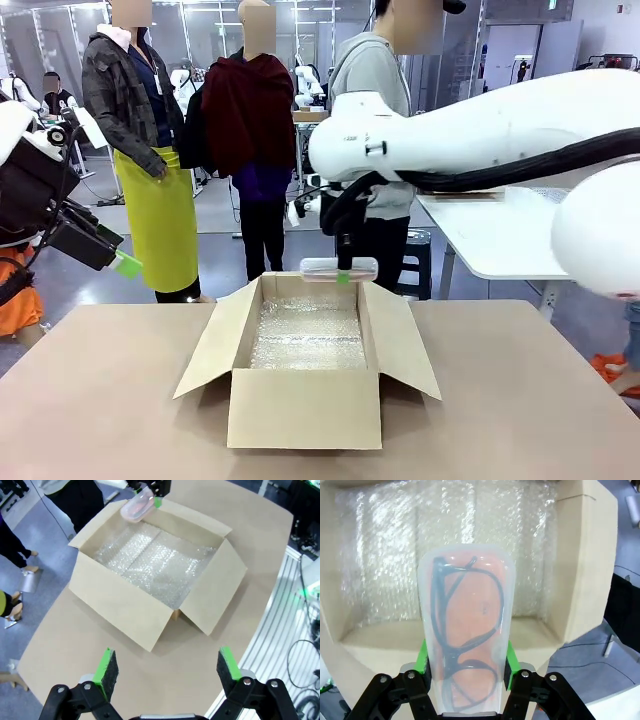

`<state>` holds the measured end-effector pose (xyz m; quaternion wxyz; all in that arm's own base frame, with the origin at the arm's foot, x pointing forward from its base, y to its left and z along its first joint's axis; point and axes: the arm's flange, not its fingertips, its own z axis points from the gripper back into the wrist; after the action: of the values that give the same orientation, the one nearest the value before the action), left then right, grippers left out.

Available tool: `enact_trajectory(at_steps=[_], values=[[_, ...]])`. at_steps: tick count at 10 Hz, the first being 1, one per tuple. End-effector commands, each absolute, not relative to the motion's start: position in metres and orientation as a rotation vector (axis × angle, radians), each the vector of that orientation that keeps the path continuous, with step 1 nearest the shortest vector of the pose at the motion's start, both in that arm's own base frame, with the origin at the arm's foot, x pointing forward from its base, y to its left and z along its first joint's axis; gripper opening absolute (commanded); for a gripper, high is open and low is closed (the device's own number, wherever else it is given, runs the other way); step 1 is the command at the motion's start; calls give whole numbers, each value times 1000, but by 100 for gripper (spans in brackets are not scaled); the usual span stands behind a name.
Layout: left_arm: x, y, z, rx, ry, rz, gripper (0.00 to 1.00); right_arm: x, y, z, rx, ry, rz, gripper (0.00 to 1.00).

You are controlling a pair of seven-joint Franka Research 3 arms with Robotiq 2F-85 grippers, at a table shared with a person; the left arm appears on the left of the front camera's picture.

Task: Pack the glasses set securely to prepare it for shipping.
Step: Place the Glasses case inside the Package Box.

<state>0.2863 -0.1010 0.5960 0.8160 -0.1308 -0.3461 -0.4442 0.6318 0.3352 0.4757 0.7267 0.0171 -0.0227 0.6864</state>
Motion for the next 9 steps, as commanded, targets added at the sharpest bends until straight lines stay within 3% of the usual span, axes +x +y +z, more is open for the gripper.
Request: enact_trajectory(at_steps=[1, 9], values=[[286, -100, 597, -281, -744, -951, 100, 647, 366, 475, 16, -31, 1466, 64], [286, -100, 597, -281, -744, -951, 100, 657, 388, 364, 48, -34, 1485, 64]])
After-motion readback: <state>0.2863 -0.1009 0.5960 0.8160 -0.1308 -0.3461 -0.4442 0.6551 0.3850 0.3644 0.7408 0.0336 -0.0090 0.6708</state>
